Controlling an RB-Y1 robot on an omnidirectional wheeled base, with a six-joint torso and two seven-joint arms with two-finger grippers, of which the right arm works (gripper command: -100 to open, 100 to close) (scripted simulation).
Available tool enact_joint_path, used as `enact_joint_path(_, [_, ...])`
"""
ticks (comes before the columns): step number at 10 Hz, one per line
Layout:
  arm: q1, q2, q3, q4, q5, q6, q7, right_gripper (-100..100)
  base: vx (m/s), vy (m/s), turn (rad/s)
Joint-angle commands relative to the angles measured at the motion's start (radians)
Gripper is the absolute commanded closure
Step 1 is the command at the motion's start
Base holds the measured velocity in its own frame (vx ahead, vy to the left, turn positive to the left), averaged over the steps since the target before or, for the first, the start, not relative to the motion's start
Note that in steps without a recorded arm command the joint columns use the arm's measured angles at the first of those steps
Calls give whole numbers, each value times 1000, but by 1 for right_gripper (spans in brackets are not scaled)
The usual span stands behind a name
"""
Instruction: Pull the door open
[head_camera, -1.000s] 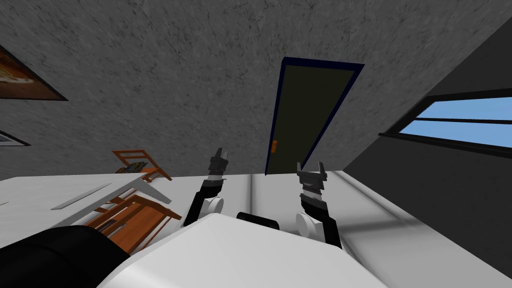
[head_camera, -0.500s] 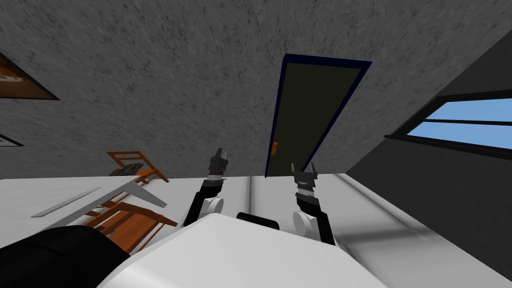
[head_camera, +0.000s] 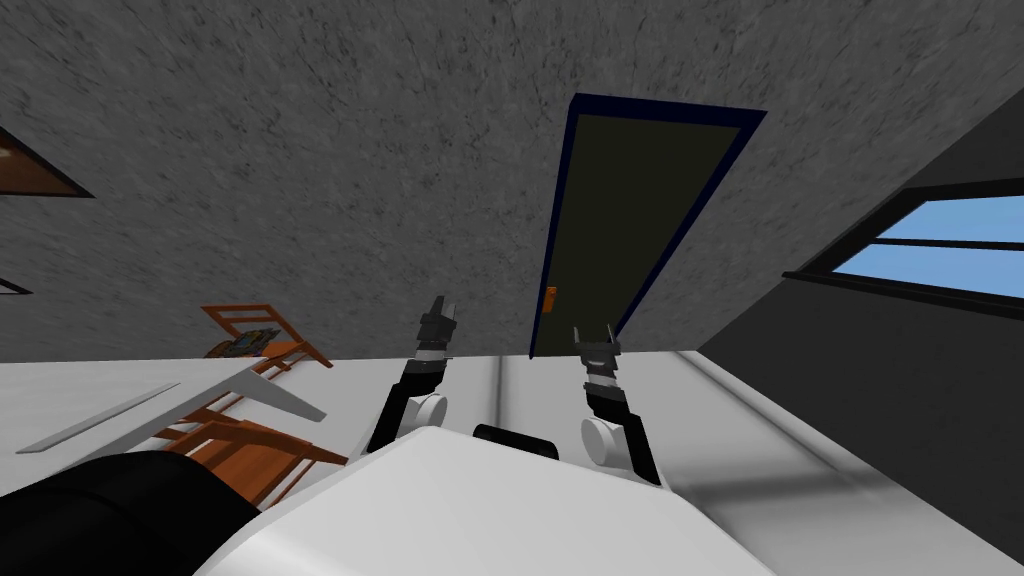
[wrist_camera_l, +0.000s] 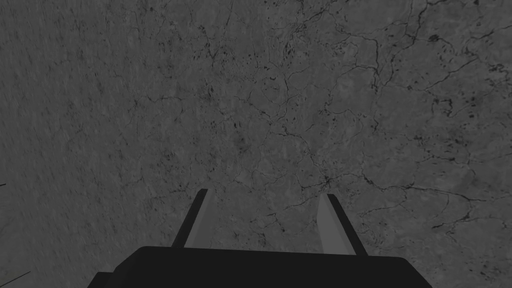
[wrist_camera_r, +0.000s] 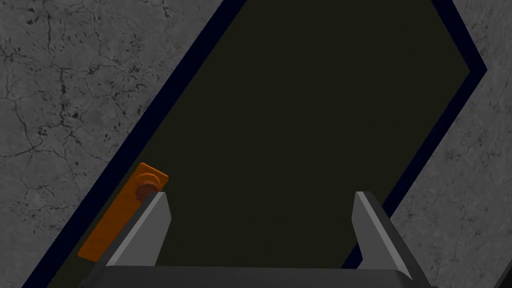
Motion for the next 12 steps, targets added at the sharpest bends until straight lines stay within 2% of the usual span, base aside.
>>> enact_joint_path(1, [-18,-14,13,33,-26,2,-33,-100,91,-28,16])
enact_joint_path(12, [-132,-90,99,220,-195,43,-226,-100,100,-22,13])
